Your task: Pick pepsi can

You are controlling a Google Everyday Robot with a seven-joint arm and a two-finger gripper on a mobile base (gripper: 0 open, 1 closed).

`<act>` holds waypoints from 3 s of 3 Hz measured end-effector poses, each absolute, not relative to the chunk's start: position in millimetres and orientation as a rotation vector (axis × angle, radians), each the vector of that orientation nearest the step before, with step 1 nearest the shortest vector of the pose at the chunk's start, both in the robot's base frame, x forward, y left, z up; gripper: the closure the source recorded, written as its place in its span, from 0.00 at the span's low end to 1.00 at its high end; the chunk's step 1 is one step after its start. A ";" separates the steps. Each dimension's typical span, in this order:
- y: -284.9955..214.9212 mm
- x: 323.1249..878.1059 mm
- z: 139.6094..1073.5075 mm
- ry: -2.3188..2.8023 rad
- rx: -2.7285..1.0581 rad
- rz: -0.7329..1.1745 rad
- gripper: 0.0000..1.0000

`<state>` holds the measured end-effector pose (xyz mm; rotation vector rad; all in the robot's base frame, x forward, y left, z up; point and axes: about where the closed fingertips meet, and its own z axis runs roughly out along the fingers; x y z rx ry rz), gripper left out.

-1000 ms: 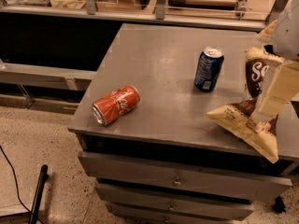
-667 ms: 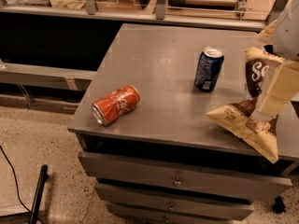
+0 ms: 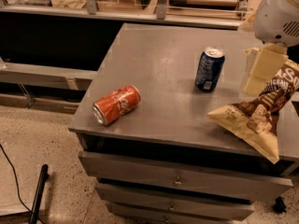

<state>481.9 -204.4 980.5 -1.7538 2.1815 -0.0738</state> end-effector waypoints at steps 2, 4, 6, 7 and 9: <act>-175.1 548.6 972.0 2.151 -1.601 0.049 0.00; -173.1 586.7 946.4 2.232 -1.435 0.043 0.00; -175.8 606.6 923.0 2.310 -1.358 -0.018 0.02; -179.0 610.1 912.2 2.352 -1.348 -0.058 0.23; -185.0 610.9 903.5 2.396 -1.339 -0.100 0.70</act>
Offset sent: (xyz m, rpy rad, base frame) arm 0.0950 0.0388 -0.0136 0.2392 -0.0408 -0.0956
